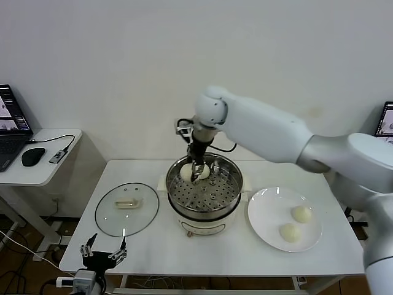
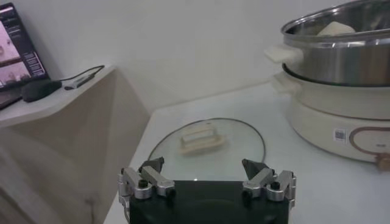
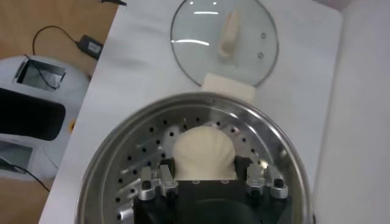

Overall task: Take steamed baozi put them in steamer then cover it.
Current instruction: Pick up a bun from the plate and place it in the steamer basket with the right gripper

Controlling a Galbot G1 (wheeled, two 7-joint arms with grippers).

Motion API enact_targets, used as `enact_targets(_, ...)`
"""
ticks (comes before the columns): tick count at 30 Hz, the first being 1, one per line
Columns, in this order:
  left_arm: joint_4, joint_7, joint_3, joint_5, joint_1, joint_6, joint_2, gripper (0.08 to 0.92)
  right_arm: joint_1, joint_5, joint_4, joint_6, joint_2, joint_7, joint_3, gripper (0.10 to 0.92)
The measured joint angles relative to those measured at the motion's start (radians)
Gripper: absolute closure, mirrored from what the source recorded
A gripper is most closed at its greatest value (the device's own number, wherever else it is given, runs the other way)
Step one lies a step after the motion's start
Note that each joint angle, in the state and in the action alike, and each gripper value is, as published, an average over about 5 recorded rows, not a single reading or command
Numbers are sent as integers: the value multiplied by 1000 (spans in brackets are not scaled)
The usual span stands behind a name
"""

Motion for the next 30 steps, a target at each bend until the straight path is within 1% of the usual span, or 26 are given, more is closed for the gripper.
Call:
enact_targets(12,15,0,6,-4,-6,0,1,177,-69,-61,-77,4,70,12,9,429)
enact_targets(20,28,0,8,-4,-13,-1,3,177,-102,-106,-123,11,81,26,33,429)
enact_targets(30,32,1,14,-2,-18,-1,-1,177,-125,-120,-144,10,89,45,62,422)
